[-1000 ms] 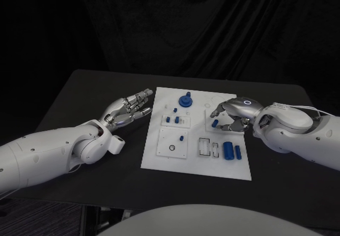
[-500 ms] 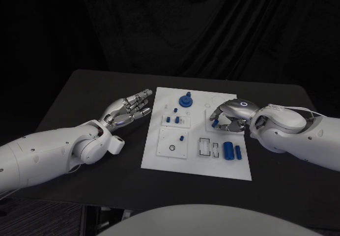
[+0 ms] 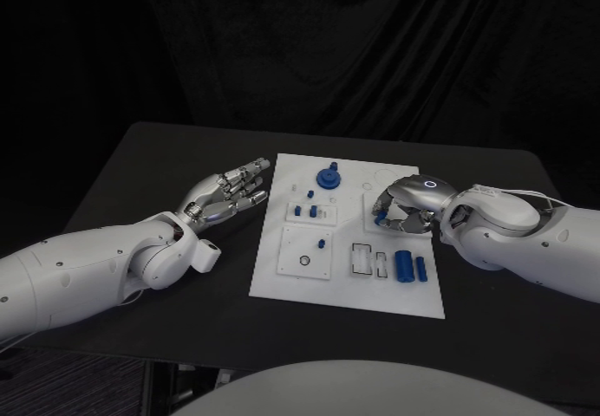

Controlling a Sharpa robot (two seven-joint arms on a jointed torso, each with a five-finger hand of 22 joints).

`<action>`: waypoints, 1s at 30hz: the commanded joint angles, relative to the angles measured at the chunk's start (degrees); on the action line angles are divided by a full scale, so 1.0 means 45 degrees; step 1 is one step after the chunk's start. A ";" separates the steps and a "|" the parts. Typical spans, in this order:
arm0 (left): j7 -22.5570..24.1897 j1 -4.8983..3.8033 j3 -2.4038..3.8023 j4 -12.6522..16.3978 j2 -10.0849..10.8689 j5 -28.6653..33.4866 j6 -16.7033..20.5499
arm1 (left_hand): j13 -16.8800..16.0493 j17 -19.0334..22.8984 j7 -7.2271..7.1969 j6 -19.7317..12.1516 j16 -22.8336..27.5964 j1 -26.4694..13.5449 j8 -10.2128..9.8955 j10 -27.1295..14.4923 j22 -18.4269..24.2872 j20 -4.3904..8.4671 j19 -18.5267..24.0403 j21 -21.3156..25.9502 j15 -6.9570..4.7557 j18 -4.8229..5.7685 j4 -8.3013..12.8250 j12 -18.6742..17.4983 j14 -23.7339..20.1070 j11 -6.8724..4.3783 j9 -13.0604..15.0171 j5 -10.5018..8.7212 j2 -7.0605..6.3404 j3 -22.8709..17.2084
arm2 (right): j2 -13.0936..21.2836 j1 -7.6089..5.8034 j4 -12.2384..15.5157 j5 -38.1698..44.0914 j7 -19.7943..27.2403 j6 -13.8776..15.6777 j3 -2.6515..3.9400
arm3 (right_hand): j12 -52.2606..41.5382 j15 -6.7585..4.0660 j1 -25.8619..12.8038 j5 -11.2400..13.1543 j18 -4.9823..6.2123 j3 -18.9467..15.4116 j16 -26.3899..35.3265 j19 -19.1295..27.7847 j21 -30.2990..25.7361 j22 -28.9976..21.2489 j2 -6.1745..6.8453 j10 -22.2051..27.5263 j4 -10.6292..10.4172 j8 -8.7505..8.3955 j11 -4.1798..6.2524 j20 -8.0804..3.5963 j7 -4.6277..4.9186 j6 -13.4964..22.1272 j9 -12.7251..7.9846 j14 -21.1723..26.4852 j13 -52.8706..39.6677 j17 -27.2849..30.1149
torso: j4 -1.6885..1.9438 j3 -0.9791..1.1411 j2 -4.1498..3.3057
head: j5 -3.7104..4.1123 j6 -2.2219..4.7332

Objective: Assemble the parts on the task board

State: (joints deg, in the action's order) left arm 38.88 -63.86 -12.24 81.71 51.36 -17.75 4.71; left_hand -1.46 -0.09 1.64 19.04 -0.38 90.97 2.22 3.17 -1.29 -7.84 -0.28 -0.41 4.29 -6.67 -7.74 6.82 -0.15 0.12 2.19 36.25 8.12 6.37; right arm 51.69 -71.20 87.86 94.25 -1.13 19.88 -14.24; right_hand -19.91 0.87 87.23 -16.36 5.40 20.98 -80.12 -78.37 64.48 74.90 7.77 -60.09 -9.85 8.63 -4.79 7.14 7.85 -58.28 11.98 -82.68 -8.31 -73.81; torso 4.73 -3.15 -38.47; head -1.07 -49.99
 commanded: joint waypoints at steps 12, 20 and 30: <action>0.1697 0.0060 0.0012 0.0001 -0.0008 0.0052 -0.0246 | 0.0023 0.0020 0.0045 -0.0087 0.0085 -0.0026 -0.0017 -0.0051 -0.0032 -0.0174 -0.0001 0.0019 0.0134 -0.0202 0.0044 -0.0025 0.0034 0.0132 -0.0017 -0.0026 0.0182 -0.0085 | 0.0504 -0.0176 0.0726 0.0016 0.0392 0.1745 0.0020 | 0.0246 -0.0274 0.0071 0.0047 -0.0115 0.0051 -0.0052 -0.0163 0.0398 0.1944 -0.0069 -0.1088 0.0393 0.0438 0.0271 -0.0284 -0.0156 -0.0855 0.0498 -0.0090 -0.0004 -0.0045 | -0.0022 0.0009 0.0009 | -0.0121 -0.0001; 0.1650 0.0065 0.0012 -0.0017 -0.0026 0.0052 -0.0259 | 0.0023 0.0020 0.0059 -0.0101 0.0085 -0.0024 -0.0018 -0.0055 -0.0043 -0.0216 -0.0005 0.0016 0.0152 -0.0227 0.0042 -0.0027 0.0034 0.0161 -0.0017 -0.0039 0.0194 -0.0096 | 0.0874 -0.0927 0.2055 0.0016 0.0216 0.1637 0.0021 | 0.0319 -0.0275 0.0023 0.0044 -0.0111 0.0035 -0.0045 -0.0152 0.0371 0.1935 -0.0046 -0.1076 0.0382 0.0418 0.0267 -0.0293 -0.0158 -0.0831 0.0518 -0.0096 0.0013 -0.0041 | -0.0025 -0.0003 0.0020 | -0.0149 -0.0001; 0.1643 0.0075 0.0012 -0.0045 -0.0088 0.0051 -0.0344 | 0.0025 0.0020 0.0079 -0.0129 0.0085 0.0008 -0.0022 -0.0065 -0.0052 -0.0269 -0.0008 0.0014 0.0166 -0.0262 0.0069 -0.0035 0.0034 0.0190 -0.0020 -0.0048 0.0208 -0.0126 | 0.0171 -0.0688 0.2997 0.0306 0.0556 0.1081 0.0016 | 0.0444 -0.0276 0.0008 0.0034 -0.0117 0.0044 -0.0066 -0.0167 0.0393 0.1937 -0.0009 -0.1089 0.0417 0.0337 0.0263 -0.0304 -0.0147 -0.0714 0.0542 -0.0134 0.0032 -0.0090 | 0.0005 -0.0011 0.0005 | -0.0166 -0.0001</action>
State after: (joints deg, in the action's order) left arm 38.88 -63.62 -12.24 81.44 50.96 -17.74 4.02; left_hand -1.41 -0.05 1.84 18.84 -0.38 90.97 2.22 2.77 -1.48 -8.62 -0.24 -0.42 4.51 -6.73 -7.41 6.82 0.02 0.53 2.19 36.25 8.56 6.04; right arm 52.67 -74.78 101.06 94.31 0.64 25.55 -14.14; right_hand -18.17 -0.07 87.24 -15.88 5.39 21.25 -80.11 -78.94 66.16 74.94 7.78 -64.61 -8.28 10.37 -3.59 6.14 7.12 -61.78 14.40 -83.18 -8.15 -74.04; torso 4.69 -3.19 -38.38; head -1.65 -49.99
